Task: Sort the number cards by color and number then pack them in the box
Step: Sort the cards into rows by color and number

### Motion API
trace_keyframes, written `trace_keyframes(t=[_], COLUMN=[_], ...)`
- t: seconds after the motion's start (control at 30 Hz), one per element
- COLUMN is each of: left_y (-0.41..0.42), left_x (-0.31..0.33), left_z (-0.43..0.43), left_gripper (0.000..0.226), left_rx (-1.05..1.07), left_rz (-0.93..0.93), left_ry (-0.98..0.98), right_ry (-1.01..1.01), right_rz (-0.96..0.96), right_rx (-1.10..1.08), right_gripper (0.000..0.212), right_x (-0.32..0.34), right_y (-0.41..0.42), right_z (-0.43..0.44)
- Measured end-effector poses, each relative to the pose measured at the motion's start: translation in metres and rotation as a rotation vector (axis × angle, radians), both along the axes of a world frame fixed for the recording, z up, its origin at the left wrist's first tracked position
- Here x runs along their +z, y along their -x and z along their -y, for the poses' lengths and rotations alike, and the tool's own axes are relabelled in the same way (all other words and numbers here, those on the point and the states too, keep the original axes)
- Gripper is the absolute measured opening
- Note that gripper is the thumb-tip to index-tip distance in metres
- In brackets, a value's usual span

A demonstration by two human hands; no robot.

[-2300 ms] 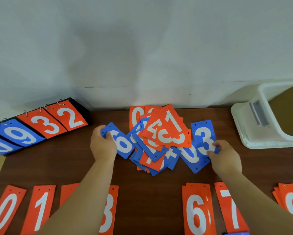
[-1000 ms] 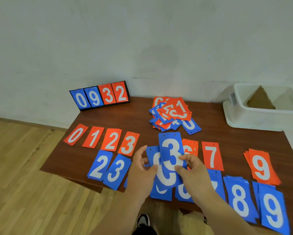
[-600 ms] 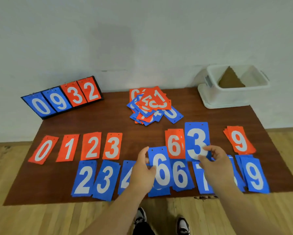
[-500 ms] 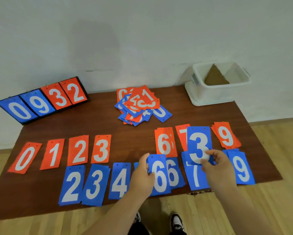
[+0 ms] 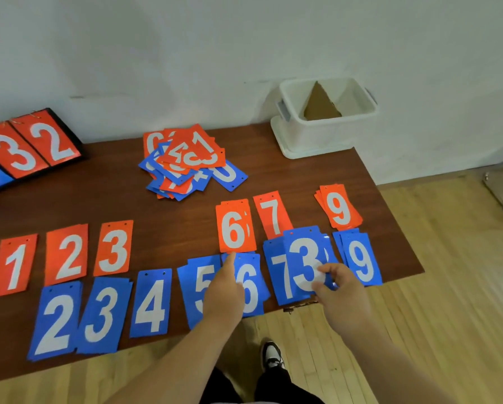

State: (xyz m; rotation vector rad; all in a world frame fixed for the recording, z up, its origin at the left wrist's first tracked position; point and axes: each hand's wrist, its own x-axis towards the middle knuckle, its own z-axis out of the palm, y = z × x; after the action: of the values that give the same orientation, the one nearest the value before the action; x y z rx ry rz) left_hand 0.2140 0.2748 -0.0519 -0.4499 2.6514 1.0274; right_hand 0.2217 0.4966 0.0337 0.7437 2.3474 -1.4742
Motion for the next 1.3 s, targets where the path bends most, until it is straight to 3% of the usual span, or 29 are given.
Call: trace_keyframes(t=[0.13, 0.2, 0.27, 0.47, 0.53, 0.63, 0.73, 0.9, 1.3], left_y=[-0.001, -0.002, -0.001, -0.015, -0.024, -0.039, -0.050, -0.070, -0.105], left_x=[-0.017, -0.018, -0.011, 0.040, 0.059, 0.068, 0.072, 0.074, 0.043], left_z=[-0.009, -0.013, -0.017, -0.023, -0.014, 0.013, 0.047, 0.115, 0.280], left_gripper=[0.072, 0.070, 0.070, 0.048, 0.036, 0.026, 0.030, 0.036, 0.038], left_rx=[-0.060, -0.033, 0.001, 0.384, 0.422, 0.436, 0.559, 0.625, 0.288], left_rz=[-0.100, -0.116, -0.079, -0.068, -0.059, -0.118, -0.183, -0.198, 0.026], left_ry=[0.372, 0.447, 0.376, -0.419, -0.511, -0.483, -0.503, -0.464, -0.136], right_ry=[0.016, 0.045, 0.070, 0.128, 0.116, 0.090, 0.090, 0.084, -0.020], right_rz=[0.014, 0.022, 0.017, -0.008, -0.025, -0.071, -0.064, -0.064, 0.125], right_rx=[0.062, 0.080, 0.113, 0.284, 0.400, 0.581, 0.729, 0.798, 0.931], right_gripper=[0.019, 0.020, 0.021, 0.023, 0.022, 0.022, 0.022, 0.023, 0.020], right_x=[-0.006, -0.008, -0.010, -0.012, -0.008, -0.002, -0.001, -0.007, -0.045], right_y=[0.006, 0.009, 0.011, 0.018, 0.020, 0.023, 0.028, 0.026, 0.000], right_z=[-0.007, -0.009, -0.011, 0.016, 0.038, 0.077, 0.117, 0.191, 0.336])
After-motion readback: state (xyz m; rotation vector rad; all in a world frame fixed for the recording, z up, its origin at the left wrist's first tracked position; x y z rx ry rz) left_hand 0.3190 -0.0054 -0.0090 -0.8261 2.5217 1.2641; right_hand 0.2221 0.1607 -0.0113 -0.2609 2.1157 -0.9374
